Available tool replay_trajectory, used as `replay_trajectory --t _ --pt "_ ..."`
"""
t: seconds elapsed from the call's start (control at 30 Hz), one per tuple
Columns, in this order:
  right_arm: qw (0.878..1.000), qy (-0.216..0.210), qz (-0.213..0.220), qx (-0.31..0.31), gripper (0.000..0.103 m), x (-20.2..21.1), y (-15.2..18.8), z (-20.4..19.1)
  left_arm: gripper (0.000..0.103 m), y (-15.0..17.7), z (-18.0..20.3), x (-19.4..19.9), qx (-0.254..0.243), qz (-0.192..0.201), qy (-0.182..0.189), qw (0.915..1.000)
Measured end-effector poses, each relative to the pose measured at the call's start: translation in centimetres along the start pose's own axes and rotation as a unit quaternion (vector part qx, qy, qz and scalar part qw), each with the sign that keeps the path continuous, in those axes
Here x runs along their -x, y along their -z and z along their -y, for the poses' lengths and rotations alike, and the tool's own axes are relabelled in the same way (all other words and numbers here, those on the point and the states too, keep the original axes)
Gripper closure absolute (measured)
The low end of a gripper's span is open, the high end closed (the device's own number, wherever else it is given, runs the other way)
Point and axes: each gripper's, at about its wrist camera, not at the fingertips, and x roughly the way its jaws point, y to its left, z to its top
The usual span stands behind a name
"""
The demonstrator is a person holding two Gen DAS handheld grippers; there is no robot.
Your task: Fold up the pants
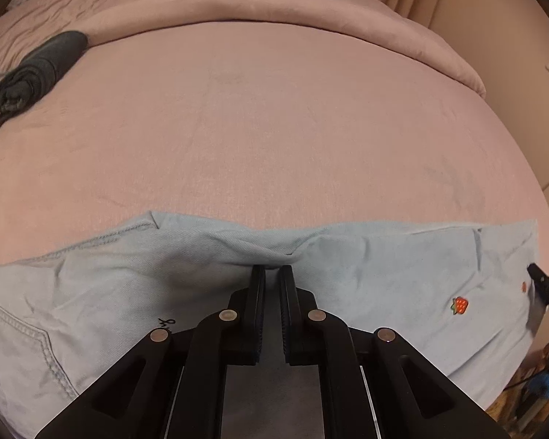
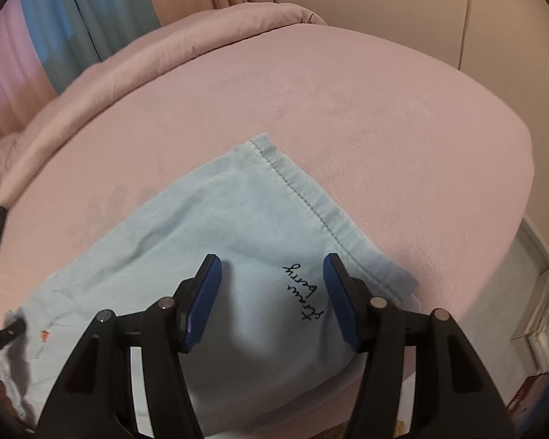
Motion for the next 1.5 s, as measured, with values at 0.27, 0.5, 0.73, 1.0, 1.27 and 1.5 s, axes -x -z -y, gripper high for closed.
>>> replay_trajectory --t 0.27,0.5,0.73,1.0,1.27,1.5 --pt "1.000 -0.001 0.000 -0.006 0.046 0.2 -1.0 1.5 0.096 1.7 -0.2 2.9 0.005 -0.024 0.049 0.9985" --pt "0.998 0.002 0.020 -0.055 0.047 2.3 -1.2 4.3 0.096 5.9 4.4 5.8 -0.062 -0.043 0.139 0.9875" --pt "0.998 0.028 0.008 -0.048 0.047 2.2 -0.4 5.1 0.096 6.9 8.5 4.2 -0.110 -0.066 0.136 0.9824" --pt "0.997 0.065 0.015 -0.027 0.084 2.4 0.4 5.3 0.096 7.6 7.9 3.2 -0.095 -0.071 0.151 0.9815" --pt "0.997 0.055 0.038 -0.028 0.089 4.7 0.6 5.6 0.096 7.9 8.0 3.5 -0.097 -0.075 0.144 0.9820" --pt "0.997 0.044 0.059 -0.033 0.089 6.4 -0.1 5.8 0.096 8.0 8.1 3.7 -0.096 -0.081 0.140 0.9822"
